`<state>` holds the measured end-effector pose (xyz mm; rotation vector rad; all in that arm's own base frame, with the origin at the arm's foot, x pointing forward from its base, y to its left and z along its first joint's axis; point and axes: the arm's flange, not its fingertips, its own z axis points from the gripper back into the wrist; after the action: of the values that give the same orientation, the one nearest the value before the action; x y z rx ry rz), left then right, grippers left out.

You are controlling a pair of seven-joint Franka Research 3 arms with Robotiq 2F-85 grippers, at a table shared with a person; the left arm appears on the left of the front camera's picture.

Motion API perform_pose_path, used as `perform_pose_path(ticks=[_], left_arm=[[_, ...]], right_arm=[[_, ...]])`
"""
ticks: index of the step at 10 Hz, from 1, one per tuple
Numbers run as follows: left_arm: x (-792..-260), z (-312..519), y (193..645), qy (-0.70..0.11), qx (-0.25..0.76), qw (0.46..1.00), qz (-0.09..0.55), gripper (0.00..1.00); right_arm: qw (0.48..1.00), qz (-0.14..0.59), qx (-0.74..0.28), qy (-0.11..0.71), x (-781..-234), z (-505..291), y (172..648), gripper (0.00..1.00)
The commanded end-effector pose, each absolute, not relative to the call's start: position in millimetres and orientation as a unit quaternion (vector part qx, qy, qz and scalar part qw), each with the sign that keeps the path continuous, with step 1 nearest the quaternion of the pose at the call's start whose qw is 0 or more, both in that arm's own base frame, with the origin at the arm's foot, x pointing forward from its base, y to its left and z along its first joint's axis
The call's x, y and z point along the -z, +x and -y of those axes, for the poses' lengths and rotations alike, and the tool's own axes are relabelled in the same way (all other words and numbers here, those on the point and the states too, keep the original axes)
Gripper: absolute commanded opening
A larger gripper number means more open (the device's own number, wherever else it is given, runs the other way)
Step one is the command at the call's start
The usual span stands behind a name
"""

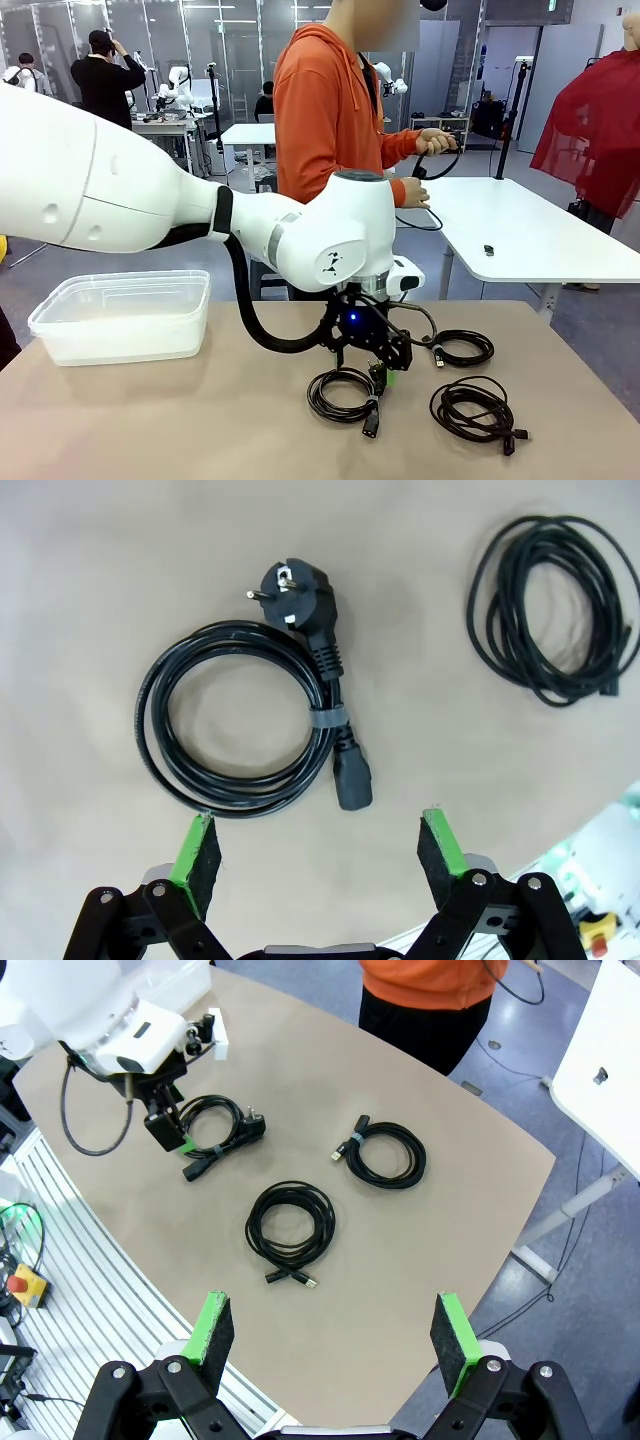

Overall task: Organize and store the cables.
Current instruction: Place the Power Cable into the Organizing box.

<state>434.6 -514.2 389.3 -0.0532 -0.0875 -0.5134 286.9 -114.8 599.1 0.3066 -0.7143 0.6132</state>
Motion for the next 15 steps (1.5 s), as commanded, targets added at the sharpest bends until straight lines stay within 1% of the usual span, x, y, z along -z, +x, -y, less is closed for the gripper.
perform_pose_path(ticks=[1, 9, 11, 13, 15], left_arm=[[-381.3, 521.4, 437.5, -0.036, 0.218, 0.974, 0.038, 1.0], [-344.0, 518.9, 449.4, -0.065, 0.174, 0.982, 0.045, 1.0], [-336.6, 520.0, 451.1, -0.068, 0.176, 0.981, 0.049, 1.0], [-325.3, 522.8, 453.7, -0.071, 0.177, 0.981, 0.031, 1.0], [-322.3, 523.0, 454.9, -0.068, 0.182, 0.98, 0.041, 1.0]], right_arm=[[0.879, 0.345, -0.295, 0.148, -598.3, 114.3, 286.9, 1.0], [0.879, 0.345, -0.295, 0.148, -598.3, 114.3, 286.9, 1.0], [0.879, 0.345, -0.295, 0.148, -598.3, 114.3, 286.9, 1.0], [0.879, 0.345, -0.295, 0.148, -598.3, 114.3, 286.9, 1.0], [0.879, 0.345, -0.295, 0.148, -598.3, 114.3, 286.9, 1.0]])
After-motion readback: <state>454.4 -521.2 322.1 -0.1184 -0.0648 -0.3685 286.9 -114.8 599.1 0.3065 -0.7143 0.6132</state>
